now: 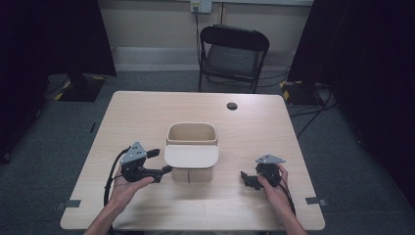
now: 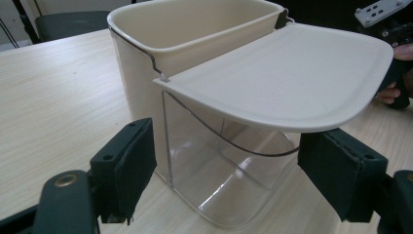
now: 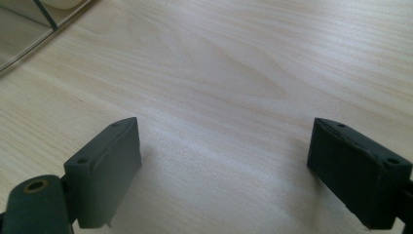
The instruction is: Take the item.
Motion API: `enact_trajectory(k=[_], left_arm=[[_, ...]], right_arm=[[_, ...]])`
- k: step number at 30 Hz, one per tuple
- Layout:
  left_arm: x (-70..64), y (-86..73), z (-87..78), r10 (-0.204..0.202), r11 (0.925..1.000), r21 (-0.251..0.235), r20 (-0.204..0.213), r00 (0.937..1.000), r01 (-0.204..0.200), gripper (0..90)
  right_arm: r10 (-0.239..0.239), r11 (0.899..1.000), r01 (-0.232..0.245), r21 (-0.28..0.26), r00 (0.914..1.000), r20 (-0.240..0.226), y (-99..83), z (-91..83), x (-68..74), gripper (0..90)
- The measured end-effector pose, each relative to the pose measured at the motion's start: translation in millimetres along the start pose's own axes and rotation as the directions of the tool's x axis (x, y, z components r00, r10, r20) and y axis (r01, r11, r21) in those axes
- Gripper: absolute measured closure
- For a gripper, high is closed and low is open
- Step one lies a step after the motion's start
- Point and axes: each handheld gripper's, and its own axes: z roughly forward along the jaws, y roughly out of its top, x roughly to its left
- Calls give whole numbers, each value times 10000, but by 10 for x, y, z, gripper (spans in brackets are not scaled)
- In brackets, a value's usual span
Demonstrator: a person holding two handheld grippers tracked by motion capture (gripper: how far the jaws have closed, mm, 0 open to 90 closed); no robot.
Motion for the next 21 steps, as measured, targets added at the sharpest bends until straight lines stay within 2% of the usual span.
enact_trajectory(k=[7,10,21], left_arm=[[5,28,24,-40,10000,-69,-44,10000,39,224],[6,54,31,109,9999,25,-50,9999,-109,223],[-6,92,61,266,9994,-205,88,9996,-265,220]], right_arm=[[2,10000,-2,1,10000,2,0,0,0,116],[5,10000,-5,-2,10000,0,0,0,0,116],[6,10000,-6,-1,10000,0,0,0,1,116]])
